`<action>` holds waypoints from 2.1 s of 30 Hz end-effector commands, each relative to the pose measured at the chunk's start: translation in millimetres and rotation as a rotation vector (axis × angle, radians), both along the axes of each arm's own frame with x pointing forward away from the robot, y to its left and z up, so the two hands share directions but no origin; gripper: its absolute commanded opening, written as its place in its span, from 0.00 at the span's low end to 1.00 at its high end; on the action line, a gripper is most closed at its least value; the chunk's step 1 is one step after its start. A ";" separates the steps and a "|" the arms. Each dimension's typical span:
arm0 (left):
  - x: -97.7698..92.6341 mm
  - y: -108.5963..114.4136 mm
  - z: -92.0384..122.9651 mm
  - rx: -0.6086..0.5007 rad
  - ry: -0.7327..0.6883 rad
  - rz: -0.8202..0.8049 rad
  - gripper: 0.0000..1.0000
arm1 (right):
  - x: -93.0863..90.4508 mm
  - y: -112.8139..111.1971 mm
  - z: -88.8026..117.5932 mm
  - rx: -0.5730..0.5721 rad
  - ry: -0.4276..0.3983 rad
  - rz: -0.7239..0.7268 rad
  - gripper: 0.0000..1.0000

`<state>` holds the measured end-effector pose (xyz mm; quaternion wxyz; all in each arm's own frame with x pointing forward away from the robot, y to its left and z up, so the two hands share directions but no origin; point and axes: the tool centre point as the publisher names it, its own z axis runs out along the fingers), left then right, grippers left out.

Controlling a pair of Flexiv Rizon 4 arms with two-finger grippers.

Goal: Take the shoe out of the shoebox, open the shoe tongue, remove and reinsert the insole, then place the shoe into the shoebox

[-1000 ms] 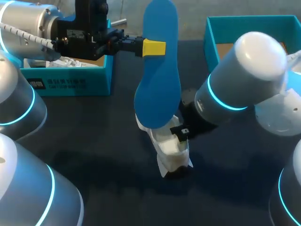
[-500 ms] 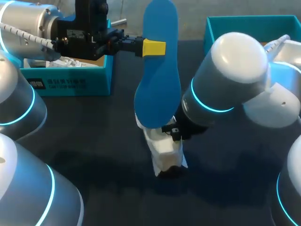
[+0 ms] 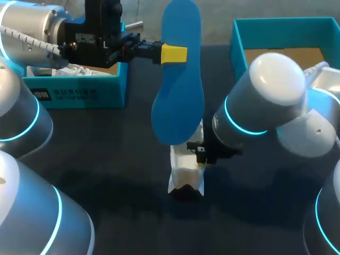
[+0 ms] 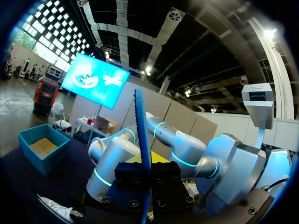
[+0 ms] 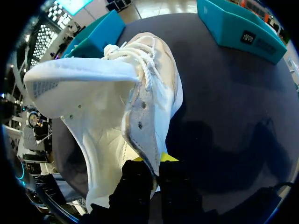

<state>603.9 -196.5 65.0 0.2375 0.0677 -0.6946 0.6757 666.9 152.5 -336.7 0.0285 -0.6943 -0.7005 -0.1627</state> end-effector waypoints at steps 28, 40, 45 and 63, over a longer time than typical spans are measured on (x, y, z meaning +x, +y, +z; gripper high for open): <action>-0.4 -0.5 -0.4 -0.001 0.000 0.001 0.00 | 2.8 6.7 -51.9 0.046 0.088 0.016 0.01; -0.4 -0.5 -0.4 -0.001 0.000 0.001 0.00 | 2.1 3.7 -48.4 0.055 0.080 0.014 1.00; -0.4 -0.5 -0.4 -0.001 0.000 0.001 0.00 | 1.6 4.3 -27.9 0.070 0.061 0.008 1.00; -0.4 -0.5 -0.4 -0.001 0.000 0.001 0.00 | 2.1 -13.5 33.3 0.439 0.151 -0.037 1.00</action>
